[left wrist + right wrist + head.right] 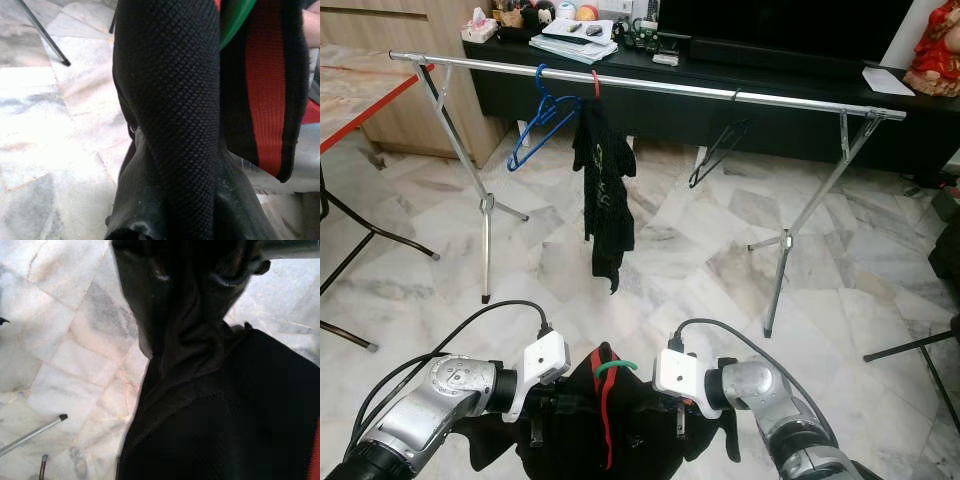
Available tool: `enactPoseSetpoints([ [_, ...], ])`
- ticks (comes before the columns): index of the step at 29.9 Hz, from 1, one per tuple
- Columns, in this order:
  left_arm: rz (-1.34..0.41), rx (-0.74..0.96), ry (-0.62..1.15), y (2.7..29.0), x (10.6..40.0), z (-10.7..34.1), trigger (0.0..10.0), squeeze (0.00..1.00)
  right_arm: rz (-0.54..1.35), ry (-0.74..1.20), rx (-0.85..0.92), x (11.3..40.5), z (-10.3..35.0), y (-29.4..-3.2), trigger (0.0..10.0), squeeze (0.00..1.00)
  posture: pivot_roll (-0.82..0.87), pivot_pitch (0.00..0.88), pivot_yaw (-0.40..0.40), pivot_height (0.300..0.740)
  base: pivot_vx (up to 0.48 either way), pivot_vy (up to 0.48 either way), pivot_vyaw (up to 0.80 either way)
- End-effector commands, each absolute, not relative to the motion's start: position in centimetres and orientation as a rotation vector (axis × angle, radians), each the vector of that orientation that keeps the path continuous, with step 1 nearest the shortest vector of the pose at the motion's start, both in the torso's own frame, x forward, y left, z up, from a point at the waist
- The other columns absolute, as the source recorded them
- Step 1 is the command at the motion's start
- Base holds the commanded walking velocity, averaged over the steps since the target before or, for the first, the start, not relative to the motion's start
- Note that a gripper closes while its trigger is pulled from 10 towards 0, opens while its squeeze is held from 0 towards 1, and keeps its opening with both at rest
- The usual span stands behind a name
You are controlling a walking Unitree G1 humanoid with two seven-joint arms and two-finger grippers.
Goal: Hang hanger
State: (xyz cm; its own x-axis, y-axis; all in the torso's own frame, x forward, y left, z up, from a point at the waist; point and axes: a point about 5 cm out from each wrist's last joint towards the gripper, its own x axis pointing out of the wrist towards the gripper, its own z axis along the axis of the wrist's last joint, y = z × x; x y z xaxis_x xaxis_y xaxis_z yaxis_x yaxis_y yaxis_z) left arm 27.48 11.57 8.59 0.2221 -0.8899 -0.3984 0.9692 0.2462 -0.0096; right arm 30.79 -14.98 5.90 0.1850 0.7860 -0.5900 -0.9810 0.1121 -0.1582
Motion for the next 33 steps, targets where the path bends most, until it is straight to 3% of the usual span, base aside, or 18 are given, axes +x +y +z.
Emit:
enactPoseSetpoints([
  [1,-1.328,0.268,0.351,11.1,27.1,8.5,0.0,0.00,1.332,0.368,-0.557,31.4,6.7,-14.7,10.0,1.00,-0.05,0.134,-0.099,0.740,0.000,0.000,0.00],
  [20,-1.261,0.359,0.387,11.8,27.5,7.5,0.0,0.00,1.377,0.405,-0.550,31.0,6.4,-14.7,10.0,1.00,-0.05,0.134,-0.099,0.740,0.000,0.000,0.00],
  [33,-1.005,0.323,0.331,13.0,29.0,6.6,0.0,0.00,1.360,0.418,-0.546,31.0,6.3,-15.1,10.0,1.00,-0.05,0.132,-0.098,0.740,0.000,0.000,0.00],
])
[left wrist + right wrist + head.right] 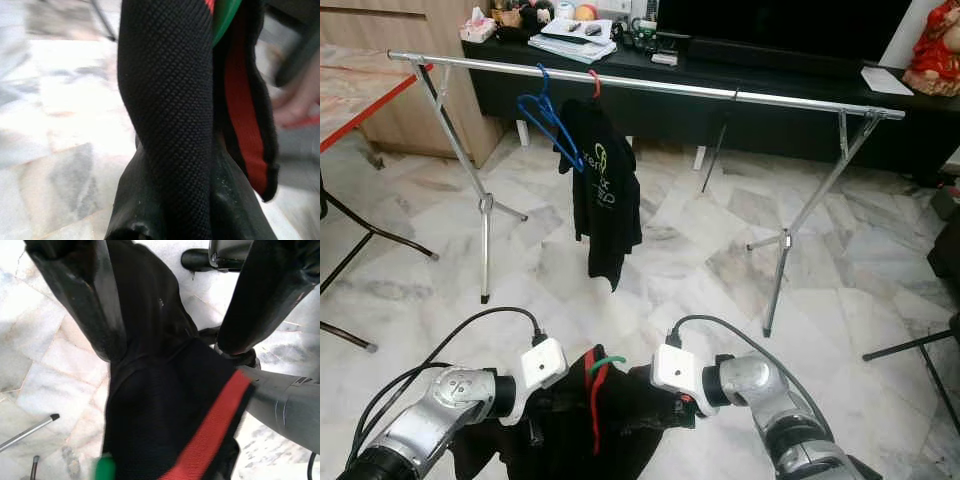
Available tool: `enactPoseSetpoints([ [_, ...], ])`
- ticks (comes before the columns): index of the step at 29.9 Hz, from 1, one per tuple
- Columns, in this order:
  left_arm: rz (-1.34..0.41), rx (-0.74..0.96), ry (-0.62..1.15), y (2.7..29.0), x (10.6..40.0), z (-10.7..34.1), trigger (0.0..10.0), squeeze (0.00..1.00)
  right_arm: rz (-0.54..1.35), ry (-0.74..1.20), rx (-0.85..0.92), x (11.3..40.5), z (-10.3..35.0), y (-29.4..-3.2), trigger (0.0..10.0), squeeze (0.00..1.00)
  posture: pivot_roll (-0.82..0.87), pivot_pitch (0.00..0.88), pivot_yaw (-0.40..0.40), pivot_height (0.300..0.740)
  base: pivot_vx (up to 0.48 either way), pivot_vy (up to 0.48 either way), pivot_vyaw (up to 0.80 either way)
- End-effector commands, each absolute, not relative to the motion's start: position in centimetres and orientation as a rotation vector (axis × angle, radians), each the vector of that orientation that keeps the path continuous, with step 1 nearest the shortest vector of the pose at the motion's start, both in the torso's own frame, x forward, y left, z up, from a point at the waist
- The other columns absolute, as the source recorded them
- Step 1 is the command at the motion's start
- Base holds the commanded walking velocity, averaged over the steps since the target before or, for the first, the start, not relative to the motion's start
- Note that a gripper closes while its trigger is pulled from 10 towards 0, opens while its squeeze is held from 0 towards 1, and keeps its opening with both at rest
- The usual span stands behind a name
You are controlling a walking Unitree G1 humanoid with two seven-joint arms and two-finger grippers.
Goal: Hang hanger
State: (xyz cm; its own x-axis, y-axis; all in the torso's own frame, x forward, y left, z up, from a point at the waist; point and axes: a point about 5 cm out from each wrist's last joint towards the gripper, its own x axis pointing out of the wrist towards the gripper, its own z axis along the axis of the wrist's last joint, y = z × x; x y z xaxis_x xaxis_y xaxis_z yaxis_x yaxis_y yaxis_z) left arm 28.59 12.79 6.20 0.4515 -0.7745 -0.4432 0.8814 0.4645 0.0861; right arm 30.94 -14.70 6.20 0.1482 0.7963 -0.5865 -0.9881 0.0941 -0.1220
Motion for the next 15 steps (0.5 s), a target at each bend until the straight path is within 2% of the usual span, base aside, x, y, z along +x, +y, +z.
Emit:
enactPoseSetpoints([
  [1,-0.971,0.316,0.320,13.2,29.2,6.5,0.0,0.00,1.352,0.418,-0.545,31.1,6.3,-15.2,10.0,1.00,-0.05,0.132,-0.097,0.740,0.000,0.000,0.00],
  [5,-0.838,0.310,0.306,14.0,29.7,6.1,0.0,0.00,1.279,0.412,-0.529,31.3,6.2,-15.6,10.0,1.00,-0.05,0.128,-0.096,0.740,0.000,0.000,0.00],
  [6,-0.765,0.321,0.296,14.5,30.0,6.0,1.3,0.00,1.227,0.410,-0.523,31.4,6.1,-15.8,10.0,1.00,-0.05,0.126,-0.094,0.740,0.000,0.000,0.00],
  [7,-0.712,0.328,0.290,14.9,30.2,5.9,1.3,0.00,1.191,0.409,-0.519,31.5,6.0,-16.0,10.0,1.00,-0.04,0.125,-0.093,0.740,0.000,0.000,0.00],
  [8,-0.612,0.328,0.272,15.7,30.5,5.8,6.5,0.00,1.101,0.415,-0.503,31.6,5.6,-16.5,10.0,0.61,-0.04,0.121,-0.091,0.740,0.000,0.000,0.00],
  [9,-0.567,0.322,0.257,16.1,30.5,5.9,9.2,0.00,1.049,0.428,-0.493,31.5,5.2,-16.8,10.0,0.00,-0.04,0.117,-0.089,0.740,0.000,0.000,0.00],
  [10,-0.523,0.313,0.240,16.5,30.6,6.0,10.0,0.00,0.990,0.440,-0.484,31.5,4.9,-17.1,10.0,0.00,-0.04,0.116,-0.088,0.740,0.000,0.000,0.00],
  [14,-0.386,0.262,0.193,17.7,30.4,6.2,10.0,0.00,0.723,0.453,-0.332,31.1,3.4,-18.5,10.0,0.00,-0.05,0.108,-0.084,0.740,0.000,0.000,0.00],
  [15,-0.386,0.262,0.193,17.7,30.4,6.2,10.0,0.00,0.723,0.453,-0.332,31.1,3.4,-18.5,10.0,0.00,-0.05,0.108,-0.084,0.740,0.000,0.000,0.00],
])
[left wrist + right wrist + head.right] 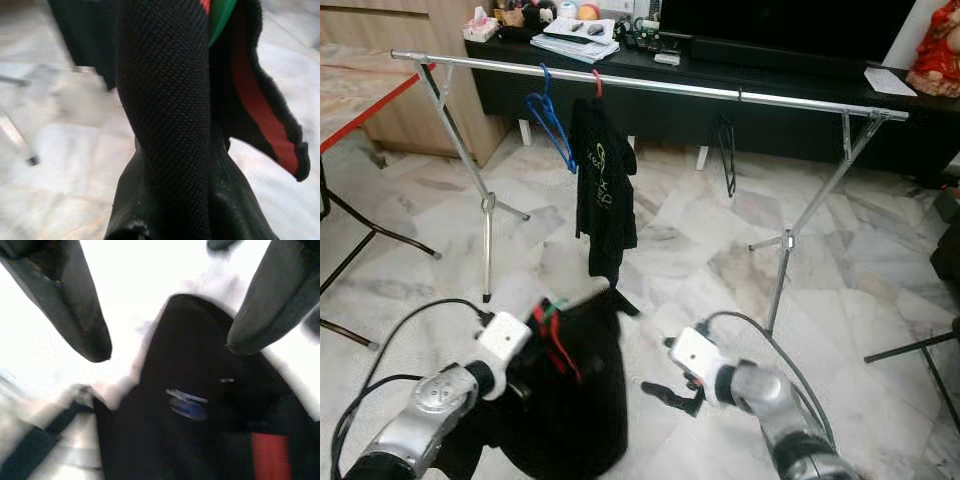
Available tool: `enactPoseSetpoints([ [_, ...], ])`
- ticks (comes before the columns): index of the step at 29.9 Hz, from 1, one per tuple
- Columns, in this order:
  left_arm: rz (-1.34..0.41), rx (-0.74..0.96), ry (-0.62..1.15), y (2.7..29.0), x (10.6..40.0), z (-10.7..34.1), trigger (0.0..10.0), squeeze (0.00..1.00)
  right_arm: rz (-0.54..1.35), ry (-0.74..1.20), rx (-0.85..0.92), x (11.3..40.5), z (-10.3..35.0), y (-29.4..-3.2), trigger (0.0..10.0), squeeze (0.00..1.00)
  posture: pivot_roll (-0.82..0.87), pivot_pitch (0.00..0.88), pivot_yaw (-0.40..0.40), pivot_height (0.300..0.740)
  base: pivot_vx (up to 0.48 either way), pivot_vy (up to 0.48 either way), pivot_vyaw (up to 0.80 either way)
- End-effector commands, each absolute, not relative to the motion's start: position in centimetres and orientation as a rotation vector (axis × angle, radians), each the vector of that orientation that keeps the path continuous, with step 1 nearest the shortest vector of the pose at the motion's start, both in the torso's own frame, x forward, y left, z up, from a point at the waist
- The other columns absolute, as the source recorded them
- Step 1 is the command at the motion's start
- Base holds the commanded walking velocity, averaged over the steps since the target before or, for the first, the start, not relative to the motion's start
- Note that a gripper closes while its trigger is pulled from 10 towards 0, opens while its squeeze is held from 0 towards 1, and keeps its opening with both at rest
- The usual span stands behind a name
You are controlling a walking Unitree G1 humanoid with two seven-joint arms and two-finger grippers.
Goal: Hang hanger
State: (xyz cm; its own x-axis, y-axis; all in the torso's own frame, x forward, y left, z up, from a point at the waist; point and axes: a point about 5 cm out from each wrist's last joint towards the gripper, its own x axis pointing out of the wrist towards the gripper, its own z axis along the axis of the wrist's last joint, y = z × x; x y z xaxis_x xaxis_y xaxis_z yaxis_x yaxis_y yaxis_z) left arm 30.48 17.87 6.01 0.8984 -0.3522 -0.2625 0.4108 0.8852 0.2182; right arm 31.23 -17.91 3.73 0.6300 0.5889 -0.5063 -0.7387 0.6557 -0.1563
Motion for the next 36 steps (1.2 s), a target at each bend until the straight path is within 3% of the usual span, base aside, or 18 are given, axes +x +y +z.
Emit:
enactPoseSetpoints([
  [1,-0.328,0.240,0.167,18.3,30.1,6.1,10.0,0.00,0.539,0.492,-0.208,30.2,1.9,-19.3,10.0,0.00,-0.06,0.103,-0.080,0.740,0.000,0.000,0.00],
  [8,-0.256,0.154,0.119,18.1,29.3,5.9,10.0,0.00,0.071,0.717,-0.019,25.2,-3.6,-21.2,10.0,0.00,-0.06,0.078,-0.074,0.740,0.000,0.000,0.00],
  [14,-0.208,0.159,0.096,17.8,29.4,6.1,10.0,0.00,-0.144,0.837,0.090,22.0,-6.1,-21.0,10.0,0.00,-0.05,0.055,-0.071,0.740,0.000,0.000,0.00],
  [27,-0.192,0.141,0.070,18.0,29.5,6.7,10.0,0.00,-0.179,0.905,0.093,19.5,-7.6,-20.2,10.0,0.00,-0.06,0.020,-0.037,0.740,0.086,0.000,0.00],
  [36,-0.217,0.170,0.072,17.9,29.9,7.2,10.0,0.00,-0.182,0.923,0.065,19.7,-7.6,-20.0,10.0,0.00,-0.05,0.070,-0.030,0.740,0.178,0.000,0.00],
])
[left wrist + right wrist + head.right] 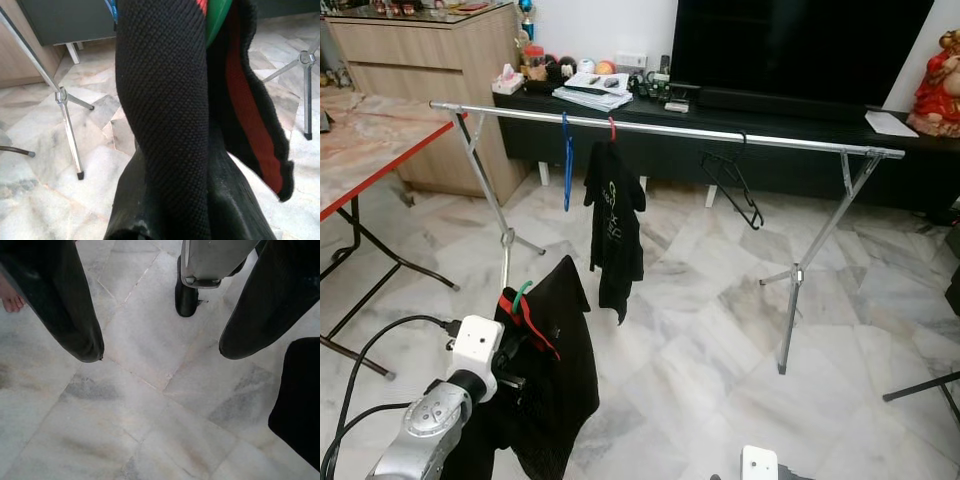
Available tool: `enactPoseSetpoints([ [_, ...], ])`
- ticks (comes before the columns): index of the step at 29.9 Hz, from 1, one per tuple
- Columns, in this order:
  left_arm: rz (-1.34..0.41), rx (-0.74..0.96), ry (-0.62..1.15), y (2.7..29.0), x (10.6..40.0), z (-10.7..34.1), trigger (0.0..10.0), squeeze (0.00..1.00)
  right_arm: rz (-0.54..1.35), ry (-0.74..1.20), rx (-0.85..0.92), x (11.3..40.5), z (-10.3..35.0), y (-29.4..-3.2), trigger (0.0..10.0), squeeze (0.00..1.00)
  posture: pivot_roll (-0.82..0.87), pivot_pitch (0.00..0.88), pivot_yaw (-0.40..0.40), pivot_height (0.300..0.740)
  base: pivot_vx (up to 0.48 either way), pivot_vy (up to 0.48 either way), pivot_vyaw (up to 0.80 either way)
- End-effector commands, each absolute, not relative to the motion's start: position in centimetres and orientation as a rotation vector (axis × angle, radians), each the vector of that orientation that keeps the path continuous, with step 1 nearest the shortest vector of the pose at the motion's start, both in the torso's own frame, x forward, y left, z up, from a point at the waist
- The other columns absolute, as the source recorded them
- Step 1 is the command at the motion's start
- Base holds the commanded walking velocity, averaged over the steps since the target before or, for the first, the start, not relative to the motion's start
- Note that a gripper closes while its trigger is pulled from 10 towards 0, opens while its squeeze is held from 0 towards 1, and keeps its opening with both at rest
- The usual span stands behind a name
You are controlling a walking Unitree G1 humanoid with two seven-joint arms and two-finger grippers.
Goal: Hang hanger
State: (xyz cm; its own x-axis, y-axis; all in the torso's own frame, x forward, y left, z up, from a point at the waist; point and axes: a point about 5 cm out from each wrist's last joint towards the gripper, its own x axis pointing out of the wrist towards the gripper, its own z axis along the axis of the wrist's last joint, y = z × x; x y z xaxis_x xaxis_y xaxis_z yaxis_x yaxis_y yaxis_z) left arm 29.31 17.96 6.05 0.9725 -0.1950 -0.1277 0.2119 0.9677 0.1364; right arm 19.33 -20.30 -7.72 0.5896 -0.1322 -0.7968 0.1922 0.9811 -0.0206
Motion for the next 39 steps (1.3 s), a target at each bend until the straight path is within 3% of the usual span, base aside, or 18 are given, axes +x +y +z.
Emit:
enactPoseSetpoints([
  [1,-0.218,0.172,0.073,17.85,29.82,7.18,10.0,0.00,-0.180,0.923,0.058,19.70,-7.60,-20.01,10.0,0.00,-0.05,0.070,-0.030,0.740,0.000,0.000,0.00],
  [39,-0.240,0.168,0.082,17.28,29.60,7.15,10.0,0.00,-0.148,0.917,0.035,20.00,-7.39,-20.25,10.0,0.00,-0.05,0.110,-0.041,0.740,0.276,0.000,0.00],
])
